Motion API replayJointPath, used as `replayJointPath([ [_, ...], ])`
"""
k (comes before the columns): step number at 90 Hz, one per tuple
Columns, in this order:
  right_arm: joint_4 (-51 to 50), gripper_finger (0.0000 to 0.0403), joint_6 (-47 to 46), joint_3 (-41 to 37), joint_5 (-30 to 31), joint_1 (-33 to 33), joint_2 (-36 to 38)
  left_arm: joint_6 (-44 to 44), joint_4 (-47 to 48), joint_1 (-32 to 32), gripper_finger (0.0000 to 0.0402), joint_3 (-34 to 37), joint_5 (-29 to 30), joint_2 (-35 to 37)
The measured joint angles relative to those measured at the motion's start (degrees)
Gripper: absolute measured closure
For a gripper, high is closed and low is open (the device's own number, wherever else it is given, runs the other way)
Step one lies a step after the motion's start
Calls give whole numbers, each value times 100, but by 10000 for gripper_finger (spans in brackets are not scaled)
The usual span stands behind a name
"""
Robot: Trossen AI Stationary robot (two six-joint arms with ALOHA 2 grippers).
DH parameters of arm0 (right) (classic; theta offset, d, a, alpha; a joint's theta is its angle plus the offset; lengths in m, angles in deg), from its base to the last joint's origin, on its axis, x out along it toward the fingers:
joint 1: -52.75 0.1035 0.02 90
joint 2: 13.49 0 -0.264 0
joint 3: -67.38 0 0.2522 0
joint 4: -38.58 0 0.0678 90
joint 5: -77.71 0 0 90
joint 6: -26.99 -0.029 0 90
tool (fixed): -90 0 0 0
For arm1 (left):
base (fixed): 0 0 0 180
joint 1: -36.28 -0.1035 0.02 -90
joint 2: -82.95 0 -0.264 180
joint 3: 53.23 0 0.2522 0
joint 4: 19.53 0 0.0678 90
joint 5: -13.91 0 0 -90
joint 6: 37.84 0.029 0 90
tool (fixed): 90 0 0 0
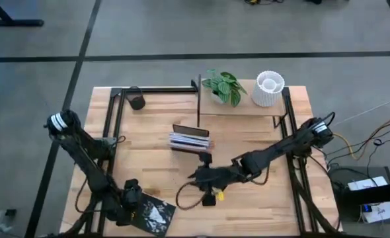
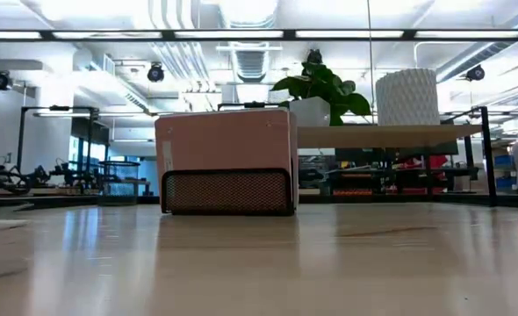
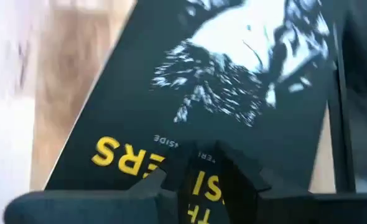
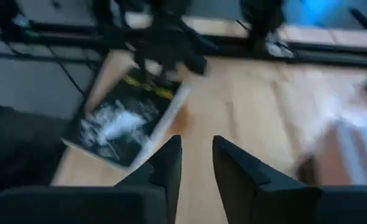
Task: Stock shelves
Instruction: Put the black book into the black mesh bookshelf
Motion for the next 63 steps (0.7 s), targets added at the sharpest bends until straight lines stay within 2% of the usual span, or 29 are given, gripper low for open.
replayJointPath([
  [13, 316, 360, -132, 0, -149, 299, -352, 1, -561, -172, 343, 2, 794, -377],
  [34, 476, 383, -470, 0, -96, 695, -908, 110, -678, -775, 343, 10, 1947, -815],
  [49, 796, 392, -932, 0, -97, 892, -1358, 233, -984, -1258, 343, 19, 2315, -974],
  [63, 1077, 396, -1114, 58, 72, 1137, -1710, 328, -1191, -1420, 343, 26, 2233, -976],
])
